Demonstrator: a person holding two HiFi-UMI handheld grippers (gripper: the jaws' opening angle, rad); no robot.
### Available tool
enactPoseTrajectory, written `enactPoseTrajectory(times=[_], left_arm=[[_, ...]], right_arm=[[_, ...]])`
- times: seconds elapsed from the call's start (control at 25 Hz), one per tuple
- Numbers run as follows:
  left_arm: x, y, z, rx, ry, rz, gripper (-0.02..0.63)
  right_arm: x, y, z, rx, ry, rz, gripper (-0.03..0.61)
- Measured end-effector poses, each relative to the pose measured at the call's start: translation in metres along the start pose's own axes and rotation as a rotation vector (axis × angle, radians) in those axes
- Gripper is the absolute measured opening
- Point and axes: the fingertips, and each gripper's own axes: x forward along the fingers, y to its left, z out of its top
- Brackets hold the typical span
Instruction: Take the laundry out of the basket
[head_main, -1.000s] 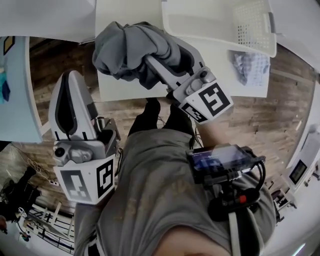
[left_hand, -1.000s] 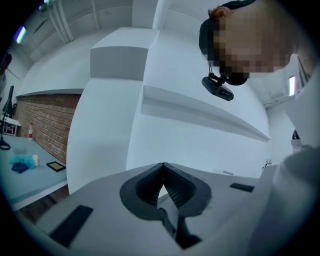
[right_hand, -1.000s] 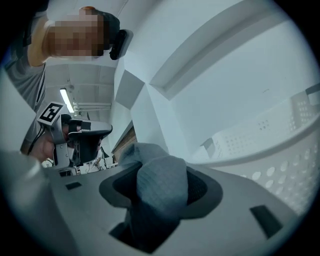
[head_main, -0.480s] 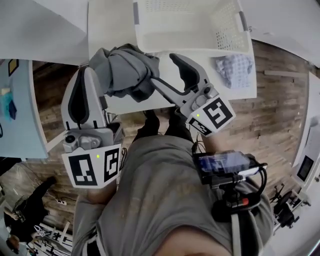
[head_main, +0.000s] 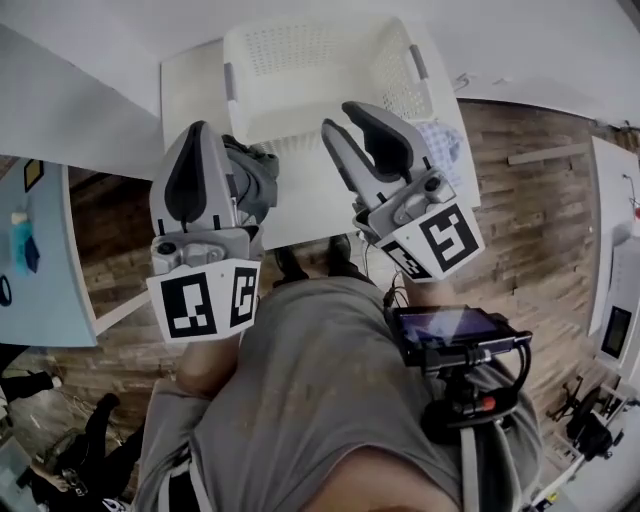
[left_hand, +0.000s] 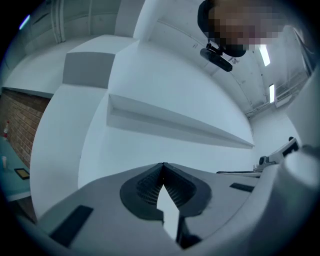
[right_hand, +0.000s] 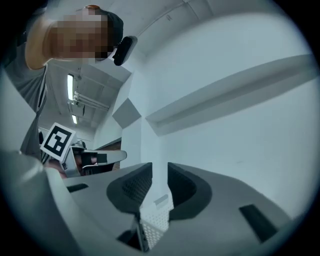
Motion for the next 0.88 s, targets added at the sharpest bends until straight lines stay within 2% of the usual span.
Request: enactPoseTrajectory(times=[0.04, 0.16, 0.32, 0.6, 0.88], left_arm=[[0.003, -0.006, 0.005, 0.015, -0.019, -0.01, 0.008], [0.015, -0.029, 0.019, 0.056, -0.058, -0.037, 0.008], [0.026, -0.061, 0.029, 0.07, -0.08, -0.084, 0.008], [0.033, -0.092, 0.033, 0.073, -0.09, -0.132, 0.008], [0.035, -0.1, 0.033, 0.072, -0.09, -0.149, 0.008]], right_arm=[[0.003, -0.004, 0.006, -0.012, -0.006, -0.022, 0.084], [0.008, -0.015, 0.024, -0.06, -0.012, -0.071, 0.047], [0.007, -0.022, 0.045, -0.138, -0.038, -0.1, 0.019], [-0.005, -0.036, 0.059, -0.161, -0.063, -0.137, 0.008], [-0.007, -0.037, 0.058, -0.161, -0.061, -0.14, 0.008]])
